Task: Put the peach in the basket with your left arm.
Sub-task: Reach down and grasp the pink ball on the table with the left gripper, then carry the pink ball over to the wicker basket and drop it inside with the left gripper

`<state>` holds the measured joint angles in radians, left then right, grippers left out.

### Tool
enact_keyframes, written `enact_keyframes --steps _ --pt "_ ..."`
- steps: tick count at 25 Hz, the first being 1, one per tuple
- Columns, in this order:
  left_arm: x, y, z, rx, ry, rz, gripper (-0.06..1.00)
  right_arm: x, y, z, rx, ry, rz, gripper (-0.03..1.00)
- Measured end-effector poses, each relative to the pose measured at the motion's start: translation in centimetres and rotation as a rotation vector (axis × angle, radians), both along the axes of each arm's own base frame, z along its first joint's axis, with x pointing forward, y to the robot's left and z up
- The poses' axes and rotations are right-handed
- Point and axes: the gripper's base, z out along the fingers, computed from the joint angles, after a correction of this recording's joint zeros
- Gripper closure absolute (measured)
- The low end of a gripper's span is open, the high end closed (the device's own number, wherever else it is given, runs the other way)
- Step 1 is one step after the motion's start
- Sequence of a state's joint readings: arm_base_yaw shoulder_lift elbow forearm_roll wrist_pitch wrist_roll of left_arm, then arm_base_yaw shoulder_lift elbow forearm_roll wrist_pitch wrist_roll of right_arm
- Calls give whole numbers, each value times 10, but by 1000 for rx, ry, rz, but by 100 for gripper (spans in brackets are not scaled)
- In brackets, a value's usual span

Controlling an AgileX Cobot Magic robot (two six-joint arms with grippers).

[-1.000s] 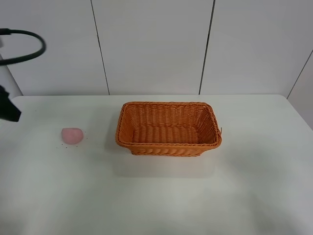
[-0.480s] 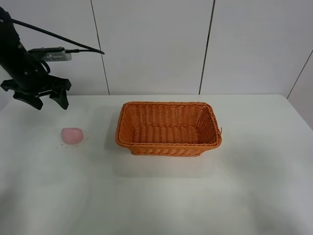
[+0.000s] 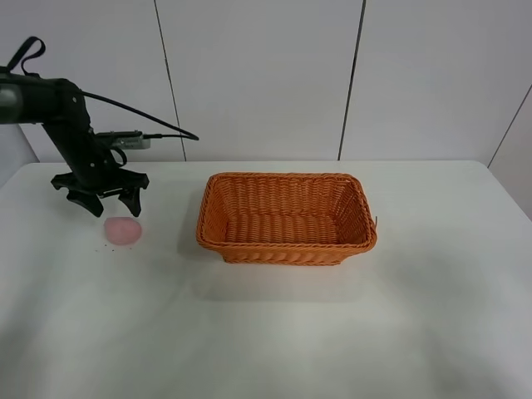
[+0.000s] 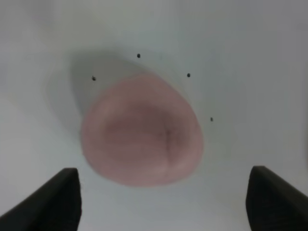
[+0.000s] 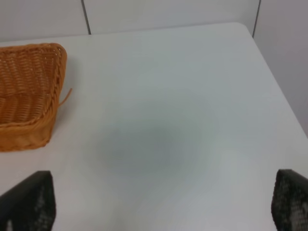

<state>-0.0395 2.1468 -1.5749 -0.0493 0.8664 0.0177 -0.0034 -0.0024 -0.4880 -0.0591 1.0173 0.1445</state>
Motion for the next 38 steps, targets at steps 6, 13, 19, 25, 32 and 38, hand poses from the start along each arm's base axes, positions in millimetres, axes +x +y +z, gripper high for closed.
enact_keyframes --steps 6,13,19,25,32,38 --pt "7 0 -33 3 14 5 13 0 0 0 0 0 0 27" --pt "9 0 -46 6 22 5 22 0 0 0 0 0 0 27" --pt "9 5 -44 57 30 -11 76 0 0 0 0 0 0 27" --pt "12 11 -22 130 31 4 82 0 0 0 0 0 0 27" --pt "22 9 69 108 -58 25 83 0 0 0 0 0 0 27" --pt "26 5 120 57 -156 19 83 0 0 0 0 0 0 27"
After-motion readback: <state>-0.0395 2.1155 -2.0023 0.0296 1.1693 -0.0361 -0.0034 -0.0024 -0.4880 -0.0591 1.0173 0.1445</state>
